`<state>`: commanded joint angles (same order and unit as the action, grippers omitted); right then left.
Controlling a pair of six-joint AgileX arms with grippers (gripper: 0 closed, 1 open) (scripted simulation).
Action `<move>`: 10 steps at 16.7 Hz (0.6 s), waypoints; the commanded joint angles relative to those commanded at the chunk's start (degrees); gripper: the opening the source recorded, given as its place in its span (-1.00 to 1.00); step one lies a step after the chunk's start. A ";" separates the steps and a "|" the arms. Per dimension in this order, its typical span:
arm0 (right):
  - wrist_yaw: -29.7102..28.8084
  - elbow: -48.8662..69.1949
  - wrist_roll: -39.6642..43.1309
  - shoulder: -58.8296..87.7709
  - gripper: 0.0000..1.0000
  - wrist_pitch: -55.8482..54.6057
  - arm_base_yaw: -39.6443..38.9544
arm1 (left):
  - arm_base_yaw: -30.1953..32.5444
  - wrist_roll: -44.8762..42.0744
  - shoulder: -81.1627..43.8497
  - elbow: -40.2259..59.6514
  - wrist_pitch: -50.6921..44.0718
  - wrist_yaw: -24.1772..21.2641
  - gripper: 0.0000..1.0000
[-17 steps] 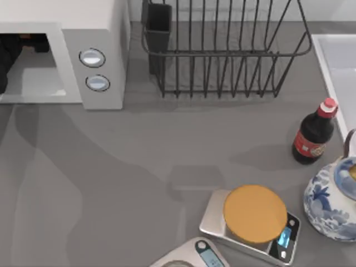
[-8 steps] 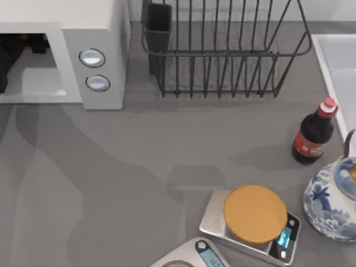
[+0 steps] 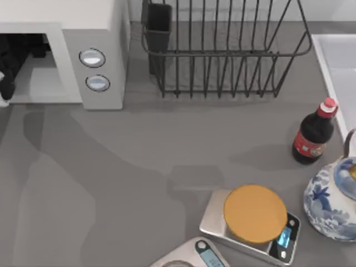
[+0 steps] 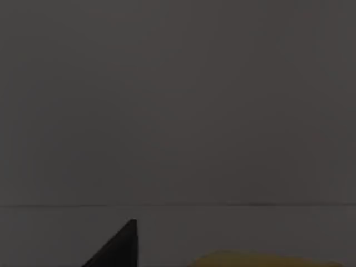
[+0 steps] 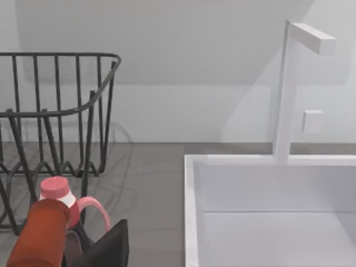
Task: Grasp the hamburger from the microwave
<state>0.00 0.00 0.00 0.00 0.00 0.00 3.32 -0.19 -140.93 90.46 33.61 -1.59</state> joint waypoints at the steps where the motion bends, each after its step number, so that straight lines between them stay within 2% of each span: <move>1: 0.00 0.00 0.00 0.00 1.00 0.00 0.00 | 2.96 1.15 3.93 -3.14 -1.21 3.00 -1.00; 7: 0.00 0.00 0.00 0.00 1.00 0.00 0.00 | 22.47 8.67 30.45 -24.11 -9.23 22.91 -1.00; 10: 0.00 0.00 0.00 0.00 1.00 0.00 0.00 | 30.27 11.67 39.61 -32.45 -12.45 30.87 -1.00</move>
<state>0.00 0.00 0.00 0.00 0.00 0.00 33.59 11.49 -101.32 58.01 21.15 29.28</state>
